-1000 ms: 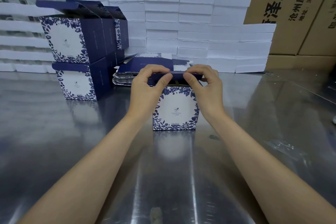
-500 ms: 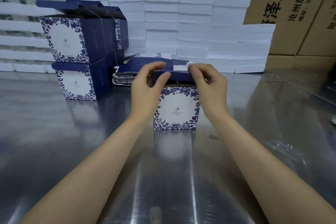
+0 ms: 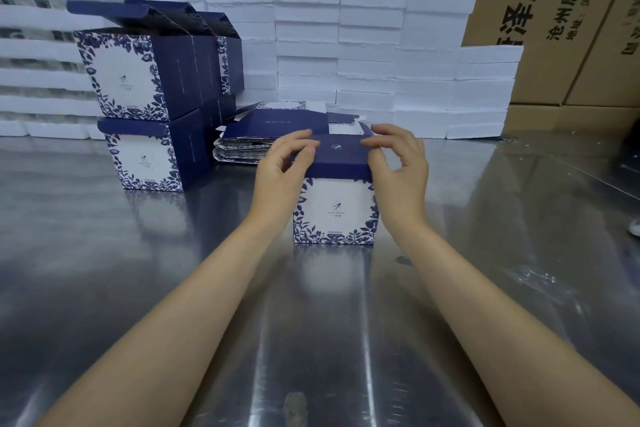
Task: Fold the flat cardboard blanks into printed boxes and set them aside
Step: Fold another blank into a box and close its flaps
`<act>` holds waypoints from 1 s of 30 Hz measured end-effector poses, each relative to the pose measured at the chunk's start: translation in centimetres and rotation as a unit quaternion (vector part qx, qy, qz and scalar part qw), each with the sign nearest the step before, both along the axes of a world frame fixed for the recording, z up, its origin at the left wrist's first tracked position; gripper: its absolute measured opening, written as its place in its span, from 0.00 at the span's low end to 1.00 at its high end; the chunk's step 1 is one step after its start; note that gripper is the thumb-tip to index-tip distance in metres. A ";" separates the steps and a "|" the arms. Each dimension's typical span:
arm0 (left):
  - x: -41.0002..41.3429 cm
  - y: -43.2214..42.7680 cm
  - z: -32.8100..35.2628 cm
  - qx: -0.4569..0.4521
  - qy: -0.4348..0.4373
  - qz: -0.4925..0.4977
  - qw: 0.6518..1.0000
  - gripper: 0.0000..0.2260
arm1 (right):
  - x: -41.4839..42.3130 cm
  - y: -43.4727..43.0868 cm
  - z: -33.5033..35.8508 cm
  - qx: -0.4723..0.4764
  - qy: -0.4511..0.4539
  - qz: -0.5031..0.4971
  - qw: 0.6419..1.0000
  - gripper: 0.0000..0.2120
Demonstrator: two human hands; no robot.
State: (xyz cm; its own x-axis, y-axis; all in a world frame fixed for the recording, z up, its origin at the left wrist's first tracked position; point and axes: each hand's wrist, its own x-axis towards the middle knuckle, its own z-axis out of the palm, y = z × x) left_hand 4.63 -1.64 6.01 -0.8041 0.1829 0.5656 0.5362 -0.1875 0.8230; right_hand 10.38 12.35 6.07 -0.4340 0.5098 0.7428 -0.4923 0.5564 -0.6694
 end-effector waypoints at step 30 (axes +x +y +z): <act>-8.3 20.2 -4.7 -0.270 0.220 0.035 0.937 0.33 | -8.8 14.7 -3.8 -0.008 -0.030 -0.231 0.972 0.19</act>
State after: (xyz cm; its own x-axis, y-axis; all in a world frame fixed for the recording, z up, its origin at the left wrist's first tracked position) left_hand -3.62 18.54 1.30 -0.5359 0.4928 0.6856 0.8411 0.2409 0.4843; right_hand 1.54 27.10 2.25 -0.1970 0.6726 0.7133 -0.1518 0.6978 -0.7000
